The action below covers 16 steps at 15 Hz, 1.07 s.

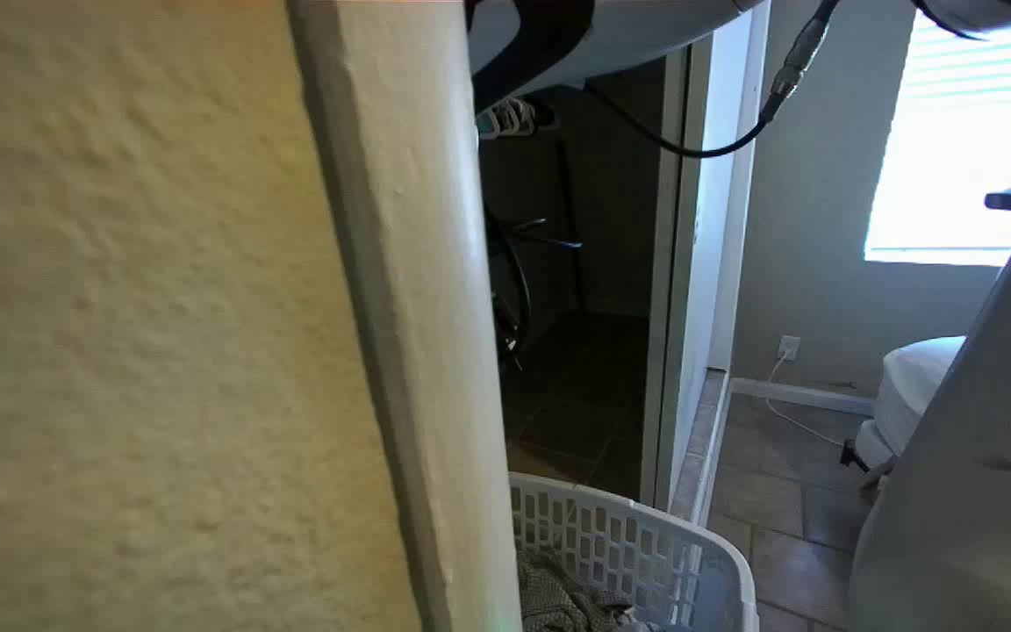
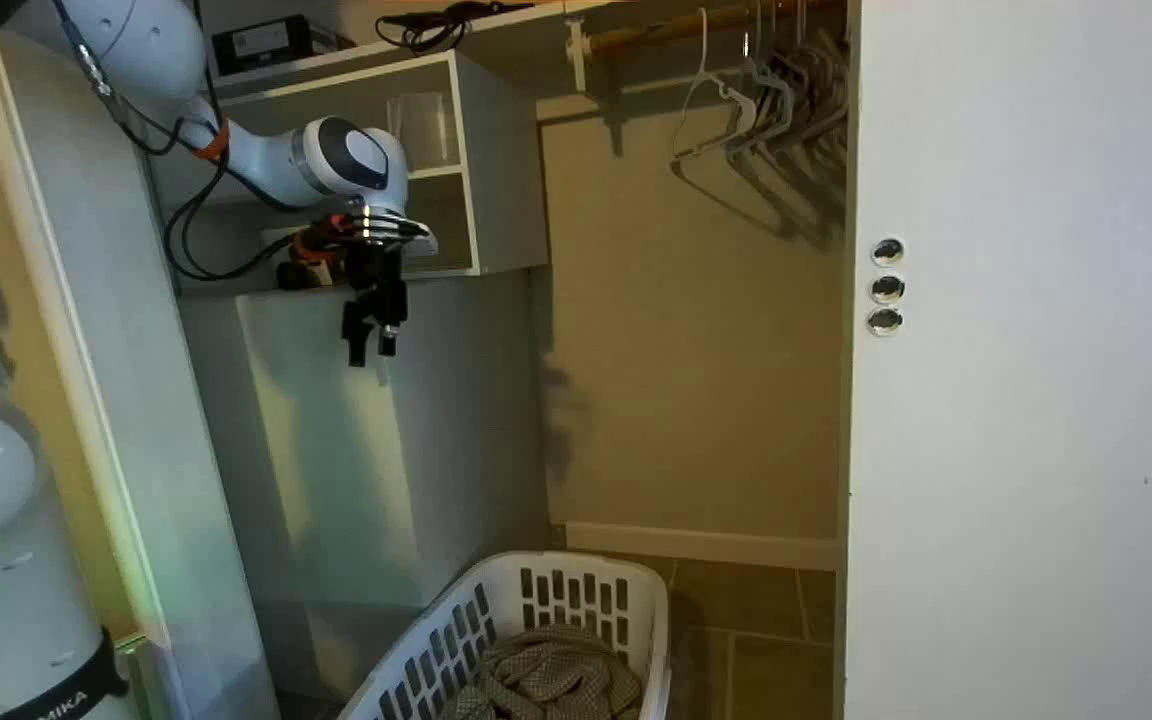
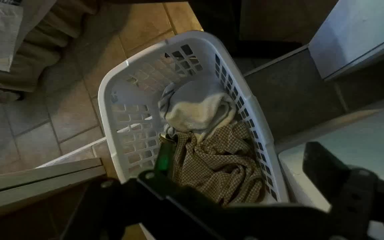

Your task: Move the jug to the shelf below it

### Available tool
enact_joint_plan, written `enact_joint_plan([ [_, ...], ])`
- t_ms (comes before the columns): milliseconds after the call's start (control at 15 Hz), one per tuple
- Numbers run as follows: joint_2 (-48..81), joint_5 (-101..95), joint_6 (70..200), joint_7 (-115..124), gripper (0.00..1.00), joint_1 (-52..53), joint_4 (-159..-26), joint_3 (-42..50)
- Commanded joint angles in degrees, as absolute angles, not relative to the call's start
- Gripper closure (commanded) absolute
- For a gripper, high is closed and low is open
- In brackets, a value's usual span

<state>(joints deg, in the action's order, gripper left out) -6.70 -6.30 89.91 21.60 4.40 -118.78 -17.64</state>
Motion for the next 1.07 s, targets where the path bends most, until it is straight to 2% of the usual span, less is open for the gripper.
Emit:
enact_joint_plan([
  [0,-6.57,-6.49,89.77,21.81,0.0,6.48,-118.66,-15.68],
  [1000,-8.59,-6.62,90.49,17.03,0.0,6.43,-121.7,-13.22],
])
